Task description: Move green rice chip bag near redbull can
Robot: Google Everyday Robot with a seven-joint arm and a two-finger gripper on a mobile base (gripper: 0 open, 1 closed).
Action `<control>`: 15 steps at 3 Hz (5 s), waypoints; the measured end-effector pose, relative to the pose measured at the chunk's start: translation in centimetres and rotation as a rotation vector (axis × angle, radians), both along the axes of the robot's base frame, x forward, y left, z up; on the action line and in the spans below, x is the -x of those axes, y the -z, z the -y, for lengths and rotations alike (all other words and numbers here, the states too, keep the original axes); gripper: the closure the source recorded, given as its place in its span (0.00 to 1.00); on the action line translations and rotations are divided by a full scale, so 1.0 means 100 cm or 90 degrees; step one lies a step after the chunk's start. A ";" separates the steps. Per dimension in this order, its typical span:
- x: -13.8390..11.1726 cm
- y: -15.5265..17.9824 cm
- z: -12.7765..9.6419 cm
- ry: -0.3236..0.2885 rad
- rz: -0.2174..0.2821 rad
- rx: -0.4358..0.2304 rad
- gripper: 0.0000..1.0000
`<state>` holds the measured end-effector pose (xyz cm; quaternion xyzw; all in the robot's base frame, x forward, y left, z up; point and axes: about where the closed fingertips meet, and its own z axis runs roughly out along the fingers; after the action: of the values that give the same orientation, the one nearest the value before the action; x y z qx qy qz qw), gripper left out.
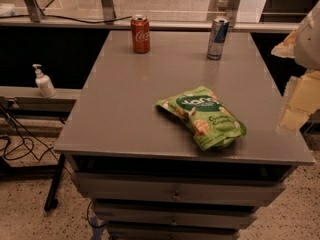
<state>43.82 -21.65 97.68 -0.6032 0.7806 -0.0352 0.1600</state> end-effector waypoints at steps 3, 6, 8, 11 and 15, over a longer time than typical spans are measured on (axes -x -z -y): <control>-0.007 0.041 -0.037 0.020 0.027 -0.077 0.00; -0.044 0.114 -0.082 0.136 0.027 -0.201 0.18; -0.043 0.125 -0.078 0.175 0.015 -0.200 0.65; -0.058 0.071 0.019 0.187 0.073 -0.038 1.00; -0.181 0.054 0.119 0.337 0.226 0.059 1.00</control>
Offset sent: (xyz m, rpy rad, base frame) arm 0.0055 0.0444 -0.0477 0.1336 -0.0281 -0.0201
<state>61.92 -33.59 92.26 -0.3705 0.8678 -0.2157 0.2514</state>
